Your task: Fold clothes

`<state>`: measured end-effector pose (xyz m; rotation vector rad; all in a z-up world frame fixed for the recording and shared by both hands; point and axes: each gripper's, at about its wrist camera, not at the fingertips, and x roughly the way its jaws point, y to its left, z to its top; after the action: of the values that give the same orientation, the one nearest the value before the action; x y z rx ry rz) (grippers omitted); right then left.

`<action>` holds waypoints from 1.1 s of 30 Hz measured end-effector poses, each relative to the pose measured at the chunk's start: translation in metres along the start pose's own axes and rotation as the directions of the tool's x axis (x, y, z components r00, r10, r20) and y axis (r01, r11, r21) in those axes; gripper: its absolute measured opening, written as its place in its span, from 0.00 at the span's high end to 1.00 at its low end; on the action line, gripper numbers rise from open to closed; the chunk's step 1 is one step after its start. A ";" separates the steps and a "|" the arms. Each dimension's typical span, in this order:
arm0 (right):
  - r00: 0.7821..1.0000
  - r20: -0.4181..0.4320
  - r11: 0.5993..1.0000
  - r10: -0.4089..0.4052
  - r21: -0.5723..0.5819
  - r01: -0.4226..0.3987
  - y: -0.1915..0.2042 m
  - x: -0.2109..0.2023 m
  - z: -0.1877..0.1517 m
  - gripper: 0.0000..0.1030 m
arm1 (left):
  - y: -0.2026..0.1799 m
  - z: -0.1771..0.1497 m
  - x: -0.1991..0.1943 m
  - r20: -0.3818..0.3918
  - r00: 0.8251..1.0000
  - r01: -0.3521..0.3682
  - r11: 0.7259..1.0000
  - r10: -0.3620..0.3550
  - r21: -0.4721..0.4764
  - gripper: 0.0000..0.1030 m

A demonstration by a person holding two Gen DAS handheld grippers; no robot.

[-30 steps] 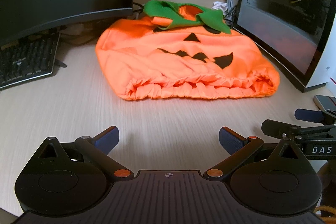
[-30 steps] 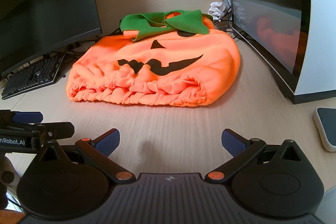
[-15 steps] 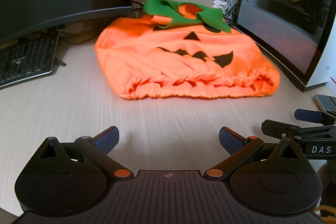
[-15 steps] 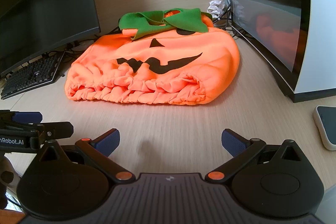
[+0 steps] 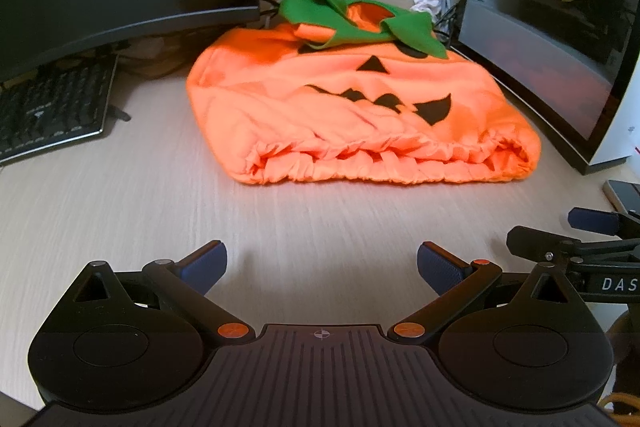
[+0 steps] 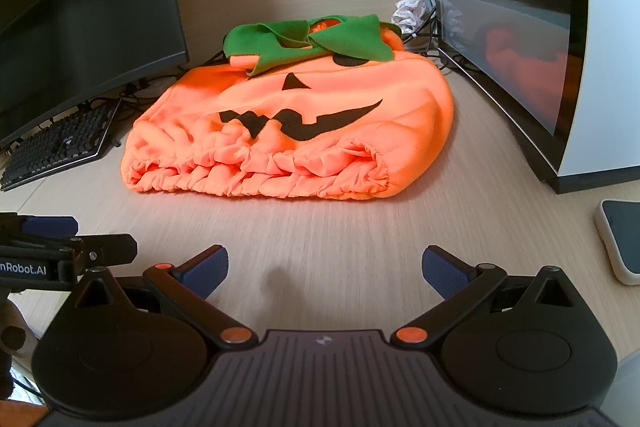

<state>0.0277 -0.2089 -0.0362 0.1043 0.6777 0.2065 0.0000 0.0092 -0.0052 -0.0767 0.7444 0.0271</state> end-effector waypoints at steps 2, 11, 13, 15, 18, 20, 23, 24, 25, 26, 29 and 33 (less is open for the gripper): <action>1.000 0.002 1.000 -0.004 0.003 0.004 0.000 0.000 0.000 0.00 | 0.000 0.000 0.000 0.001 1.000 0.000 1.000 0.000 0.001 0.00; 0.997 0.031 0.996 -0.068 -0.064 0.069 0.002 0.004 0.008 0.00 | 0.008 0.009 0.009 -0.008 1.000 -0.023 1.000 0.024 0.009 0.00; 0.983 0.085 0.970 -0.164 -0.168 0.177 0.009 0.012 0.016 0.00 | 0.014 0.024 0.015 0.033 0.997 -0.075 0.996 0.073 0.057 0.00; 0.954 0.131 0.915 -0.269 -0.275 0.296 0.016 0.031 0.025 0.00 | 0.016 0.043 0.026 0.082 0.987 -0.149 0.980 0.138 0.135 0.00; 0.930 0.128 0.845 -0.344 -0.390 0.366 0.022 0.066 0.038 0.00 | 0.010 0.064 0.055 0.100 0.973 -0.230 0.929 0.210 0.291 0.00; 0.920 0.140 0.802 -0.367 -0.454 0.389 0.028 0.083 0.047 0.00 | 0.003 0.065 0.079 0.104 0.959 -0.284 0.865 0.265 0.414 0.00; 0.888 0.236 0.728 -0.394 -0.509 0.459 0.034 0.086 0.061 0.00 | 0.002 0.065 0.102 0.169 0.923 -0.383 0.765 0.347 0.518 0.00; 0.869 0.273 0.701 -0.413 -0.514 0.495 0.033 0.082 0.065 0.00 | 0.010 0.067 0.103 0.184 0.906 -0.419 0.758 0.381 0.499 0.00; 0.847 0.307 0.673 -0.434 -0.515 0.532 0.031 0.077 0.068 0.00 | 0.018 0.070 0.103 0.198 0.889 -0.456 0.750 0.414 0.480 0.00; 0.822 0.344 0.638 -0.455 -0.518 0.570 0.030 0.067 0.071 0.00 | 0.026 0.073 0.104 0.211 0.870 -0.491 0.740 0.446 0.460 0.00; 0.807 0.396 0.596 -0.439 -0.544 0.591 0.027 0.013 0.077 0.00 | 0.053 0.082 0.076 0.180 0.871 -0.491 0.787 0.458 0.373 0.00; 0.948 0.164 0.716 -0.273 -0.623 0.314 0.013 -0.043 0.075 0.00 | 0.075 0.068 -0.013 0.125 0.955 -0.298 0.892 0.271 0.341 0.00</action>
<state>0.0403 -0.2079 0.0499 -0.6644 0.5209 0.1174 0.0325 0.0894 0.0496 0.3818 0.6705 0.1733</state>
